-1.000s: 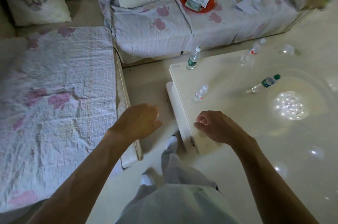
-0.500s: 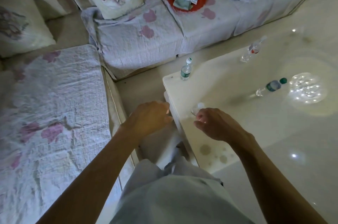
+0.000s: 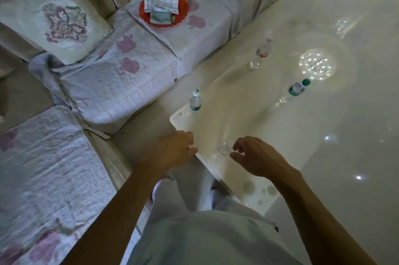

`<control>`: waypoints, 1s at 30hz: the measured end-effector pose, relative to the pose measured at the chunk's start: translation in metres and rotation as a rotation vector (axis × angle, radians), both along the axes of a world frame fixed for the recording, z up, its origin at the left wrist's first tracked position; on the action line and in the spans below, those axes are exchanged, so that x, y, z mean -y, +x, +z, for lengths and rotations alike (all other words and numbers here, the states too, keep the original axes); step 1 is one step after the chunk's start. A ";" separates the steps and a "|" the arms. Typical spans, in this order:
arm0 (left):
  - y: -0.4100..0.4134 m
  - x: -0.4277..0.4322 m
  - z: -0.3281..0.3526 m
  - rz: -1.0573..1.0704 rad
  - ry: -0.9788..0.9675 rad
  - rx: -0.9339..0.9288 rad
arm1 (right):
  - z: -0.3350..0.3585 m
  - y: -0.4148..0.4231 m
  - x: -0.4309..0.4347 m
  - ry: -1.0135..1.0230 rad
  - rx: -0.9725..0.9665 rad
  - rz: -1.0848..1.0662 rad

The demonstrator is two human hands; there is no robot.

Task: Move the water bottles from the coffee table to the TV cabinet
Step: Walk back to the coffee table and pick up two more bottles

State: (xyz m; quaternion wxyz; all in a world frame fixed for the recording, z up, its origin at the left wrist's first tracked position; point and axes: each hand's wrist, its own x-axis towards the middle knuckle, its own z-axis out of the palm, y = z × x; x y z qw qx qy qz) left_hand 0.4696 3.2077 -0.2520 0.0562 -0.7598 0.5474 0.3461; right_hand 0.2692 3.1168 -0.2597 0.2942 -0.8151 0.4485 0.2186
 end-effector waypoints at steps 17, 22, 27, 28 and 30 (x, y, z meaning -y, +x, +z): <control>0.149 0.101 -0.082 -0.363 0.049 -0.116 | -0.066 0.087 -0.039 0.128 -0.083 -0.663; 0.139 0.097 -0.141 -0.322 0.167 -0.160 | -0.141 0.088 -0.053 0.308 -0.038 -0.888; 0.129 0.097 -0.211 -0.110 0.196 -0.276 | -0.211 0.086 -0.052 0.391 0.126 -1.252; 0.129 0.100 -0.225 -0.023 0.204 -0.314 | -0.224 0.084 -0.051 0.404 0.176 -1.368; 0.130 0.105 -0.248 0.196 0.216 -0.424 | -0.249 0.081 -0.048 0.421 0.273 -1.592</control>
